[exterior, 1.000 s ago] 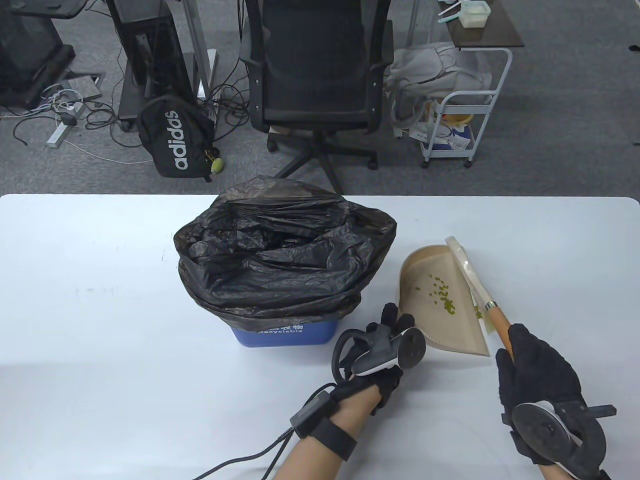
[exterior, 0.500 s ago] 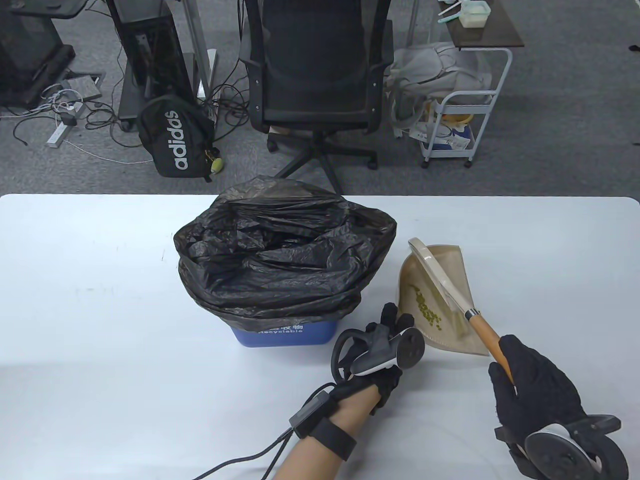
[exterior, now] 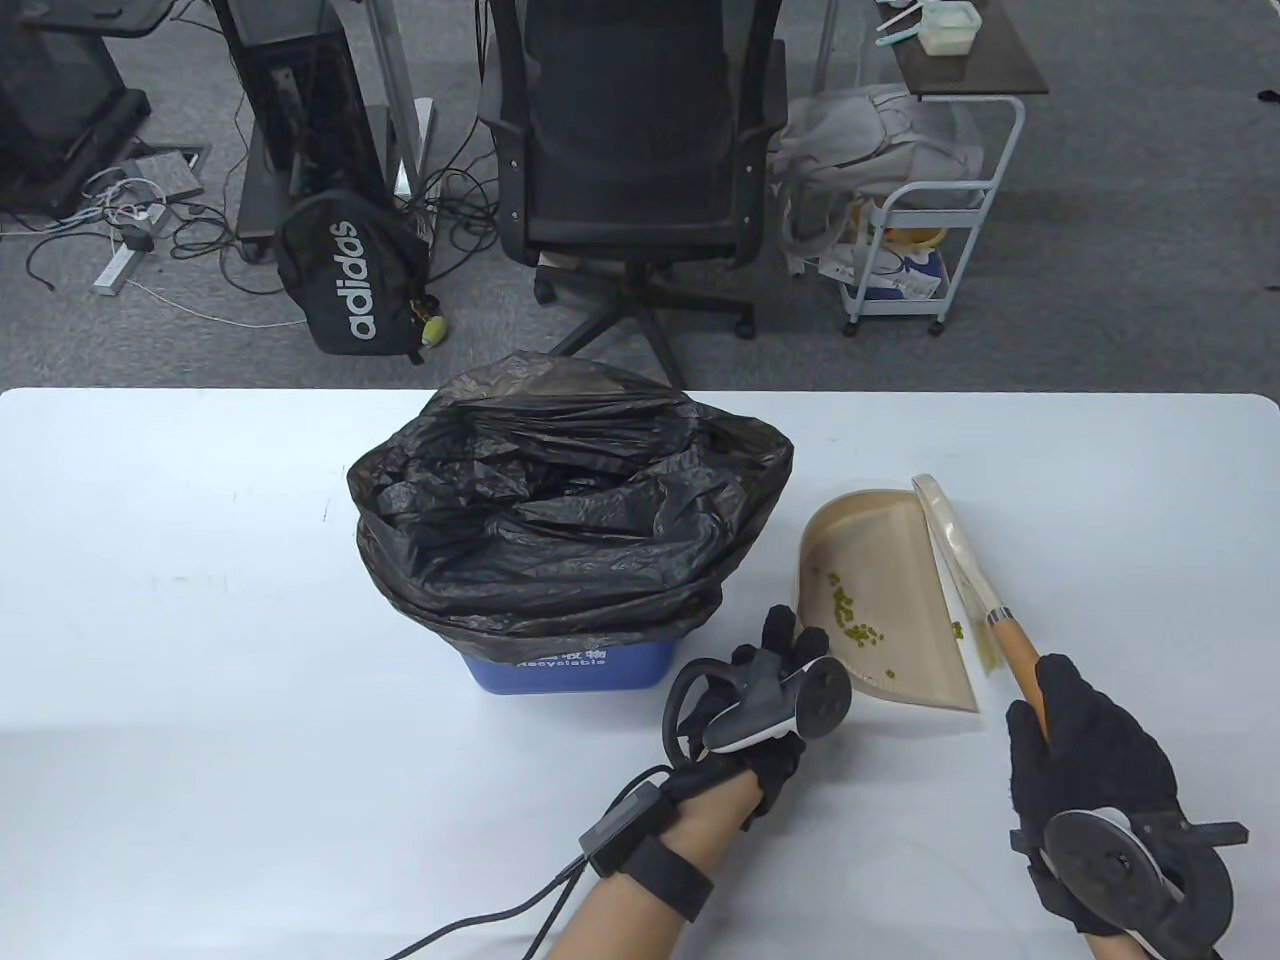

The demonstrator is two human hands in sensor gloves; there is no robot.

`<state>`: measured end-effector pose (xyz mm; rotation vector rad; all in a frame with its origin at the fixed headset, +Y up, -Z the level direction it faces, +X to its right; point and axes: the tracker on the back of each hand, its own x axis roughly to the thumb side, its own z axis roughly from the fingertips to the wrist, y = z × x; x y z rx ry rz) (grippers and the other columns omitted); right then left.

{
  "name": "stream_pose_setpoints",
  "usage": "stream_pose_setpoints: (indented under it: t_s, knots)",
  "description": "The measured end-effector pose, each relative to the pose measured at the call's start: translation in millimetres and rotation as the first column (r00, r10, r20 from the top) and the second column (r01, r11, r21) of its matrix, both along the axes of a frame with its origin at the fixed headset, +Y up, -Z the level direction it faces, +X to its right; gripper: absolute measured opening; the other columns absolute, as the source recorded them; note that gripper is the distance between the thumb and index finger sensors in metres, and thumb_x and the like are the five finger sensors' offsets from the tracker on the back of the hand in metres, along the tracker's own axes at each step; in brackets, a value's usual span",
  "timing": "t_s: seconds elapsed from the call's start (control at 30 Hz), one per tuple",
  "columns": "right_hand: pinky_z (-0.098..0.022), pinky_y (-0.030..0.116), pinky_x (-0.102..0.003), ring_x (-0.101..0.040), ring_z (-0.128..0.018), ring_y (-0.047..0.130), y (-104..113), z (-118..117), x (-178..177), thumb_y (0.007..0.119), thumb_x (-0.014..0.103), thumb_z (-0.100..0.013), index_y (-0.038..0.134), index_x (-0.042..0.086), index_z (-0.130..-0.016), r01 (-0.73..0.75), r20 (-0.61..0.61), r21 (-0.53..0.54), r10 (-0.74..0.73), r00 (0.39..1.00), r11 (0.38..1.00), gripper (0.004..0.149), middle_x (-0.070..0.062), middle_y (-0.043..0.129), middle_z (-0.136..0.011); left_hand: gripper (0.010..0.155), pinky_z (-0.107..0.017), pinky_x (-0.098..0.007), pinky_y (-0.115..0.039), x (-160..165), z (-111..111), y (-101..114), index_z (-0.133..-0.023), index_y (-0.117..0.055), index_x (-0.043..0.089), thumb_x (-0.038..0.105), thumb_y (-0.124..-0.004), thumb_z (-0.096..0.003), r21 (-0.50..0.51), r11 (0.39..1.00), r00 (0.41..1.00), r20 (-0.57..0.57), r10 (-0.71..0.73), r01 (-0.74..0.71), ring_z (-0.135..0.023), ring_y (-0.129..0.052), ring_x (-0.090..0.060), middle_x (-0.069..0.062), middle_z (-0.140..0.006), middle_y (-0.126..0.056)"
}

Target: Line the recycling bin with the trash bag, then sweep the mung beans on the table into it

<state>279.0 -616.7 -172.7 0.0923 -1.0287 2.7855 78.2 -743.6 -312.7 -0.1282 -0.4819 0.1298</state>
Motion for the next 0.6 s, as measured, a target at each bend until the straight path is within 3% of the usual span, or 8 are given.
stream_pose_setpoints:
  t_s: [0.2,0.3,0.47,0.6]
  knots:
    - [-0.038,0.088,-0.06,-0.049,-0.053,0.107,7.8,10.6,-14.1,0.086,0.028,-0.045,0.088,-0.006,-0.086,0.06,-0.13,0.016,-0.057,0.99,0.998,0.053,-0.03,0.103,-0.064,0.072,-0.054,-0.077,-0.081,0.1,0.4,-0.2,-0.112,-0.056,0.01,0.001,-0.084,-0.0466,0.003,1.0,1.0,0.0,0.0,0.0,-0.087,-0.088,-0.063,-0.032,-0.118,-0.047]
    - [-0.038,0.088,-0.061,-0.049,-0.053,0.107,12.6,15.0,-16.6,0.087,0.028,-0.045,0.089,-0.006,-0.085,0.056,-0.135,0.037,-0.05,0.99,0.998,0.053,-0.029,0.103,-0.064,0.072,-0.054,-0.077,-0.081,0.3,0.7,-0.2,-0.112,-0.056,0.01,0.001,-0.084,-0.0466,0.003,1.0,1.0,0.0,0.001,-0.001,-0.087,-0.088,-0.063,-0.032,-0.118,-0.047]
    - [-0.038,0.088,-0.061,-0.049,-0.053,0.107,15.7,12.6,-8.8,0.087,0.028,-0.045,0.089,-0.006,-0.086,-0.033,-0.032,0.067,0.035,0.999,0.997,0.053,-0.03,0.103,-0.064,0.072,-0.054,-0.077,-0.081,0.4,0.7,-0.3,-0.112,-0.056,0.01,0.001,-0.084,-0.0466,0.002,1.0,1.0,0.0,0.001,-0.001,-0.087,-0.088,-0.063,-0.032,-0.118,-0.047]
    - [-0.038,0.087,-0.061,-0.05,-0.053,0.107,7.4,2.6,1.5,0.087,0.028,-0.045,0.089,-0.006,-0.086,-0.103,0.067,0.032,0.1,0.993,0.994,0.053,-0.03,0.103,-0.064,0.072,-0.054,-0.077,-0.081,0.3,0.6,-0.2,-0.112,-0.056,0.01,0.001,-0.084,-0.0466,-0.001,1.0,1.0,-0.001,0.002,-0.002,-0.087,-0.088,-0.063,-0.032,-0.118,-0.047]
